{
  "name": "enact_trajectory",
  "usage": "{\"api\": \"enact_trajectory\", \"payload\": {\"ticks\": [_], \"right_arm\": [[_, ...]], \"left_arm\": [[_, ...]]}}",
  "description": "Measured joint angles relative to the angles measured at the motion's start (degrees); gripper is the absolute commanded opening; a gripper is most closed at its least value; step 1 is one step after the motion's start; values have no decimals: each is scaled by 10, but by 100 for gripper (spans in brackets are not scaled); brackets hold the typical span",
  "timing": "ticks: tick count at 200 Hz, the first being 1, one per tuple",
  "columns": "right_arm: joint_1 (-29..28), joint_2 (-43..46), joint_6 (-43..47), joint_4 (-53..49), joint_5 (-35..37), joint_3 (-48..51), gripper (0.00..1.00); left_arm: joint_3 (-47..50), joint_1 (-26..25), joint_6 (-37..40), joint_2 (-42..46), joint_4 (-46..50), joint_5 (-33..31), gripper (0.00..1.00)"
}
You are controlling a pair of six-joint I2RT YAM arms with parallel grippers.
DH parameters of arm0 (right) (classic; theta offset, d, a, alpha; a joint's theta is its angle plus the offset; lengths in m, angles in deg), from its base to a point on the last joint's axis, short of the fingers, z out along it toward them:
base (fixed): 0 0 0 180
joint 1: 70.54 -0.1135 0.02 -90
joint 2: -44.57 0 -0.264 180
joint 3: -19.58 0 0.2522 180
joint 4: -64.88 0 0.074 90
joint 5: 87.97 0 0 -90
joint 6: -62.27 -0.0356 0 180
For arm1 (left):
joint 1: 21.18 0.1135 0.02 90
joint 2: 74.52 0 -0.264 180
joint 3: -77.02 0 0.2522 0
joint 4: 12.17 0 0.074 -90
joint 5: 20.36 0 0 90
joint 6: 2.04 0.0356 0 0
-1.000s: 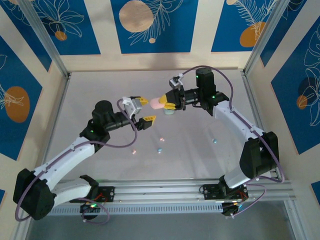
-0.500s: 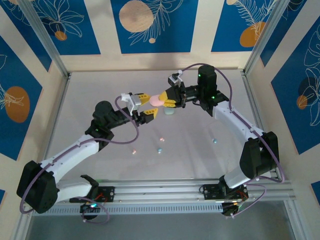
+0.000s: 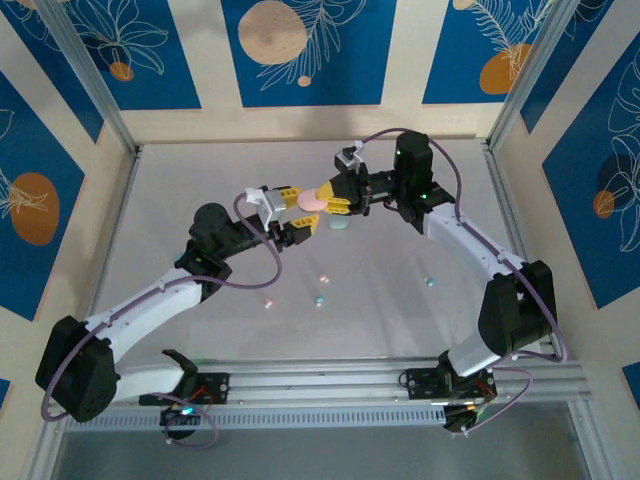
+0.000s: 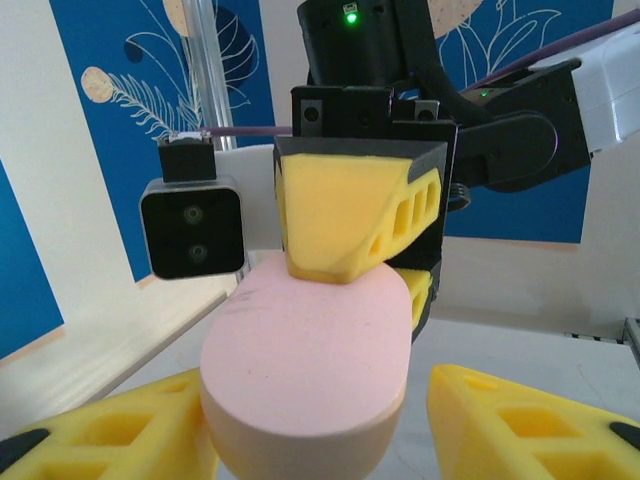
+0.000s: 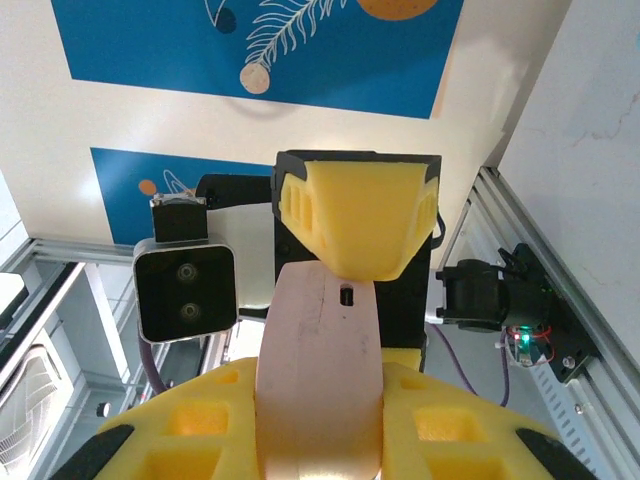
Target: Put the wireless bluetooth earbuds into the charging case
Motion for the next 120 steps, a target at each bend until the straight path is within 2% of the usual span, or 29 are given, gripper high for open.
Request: {"api": "enact_trajectory", "payload": {"ticks": [28,67,82,94,120], "right_arm": [[-2,0,0,4,0,6,16],[-1,0,-2,5,-5,10,20],[0,0,5,-5,-5,10,25],[0,0,24,-30,-4,9,32],[-1,0,97,-130,8,-9,35]], "left_arm": [[0,-2,-2,0,-13,-4,47],[0,-2,-2,-1,-12,-5,27],[0,-2,3,0,-2,-4,23],[-1,-2,9,2,14,-3,22],[-16,-2,26,5,71,1,22]]}}
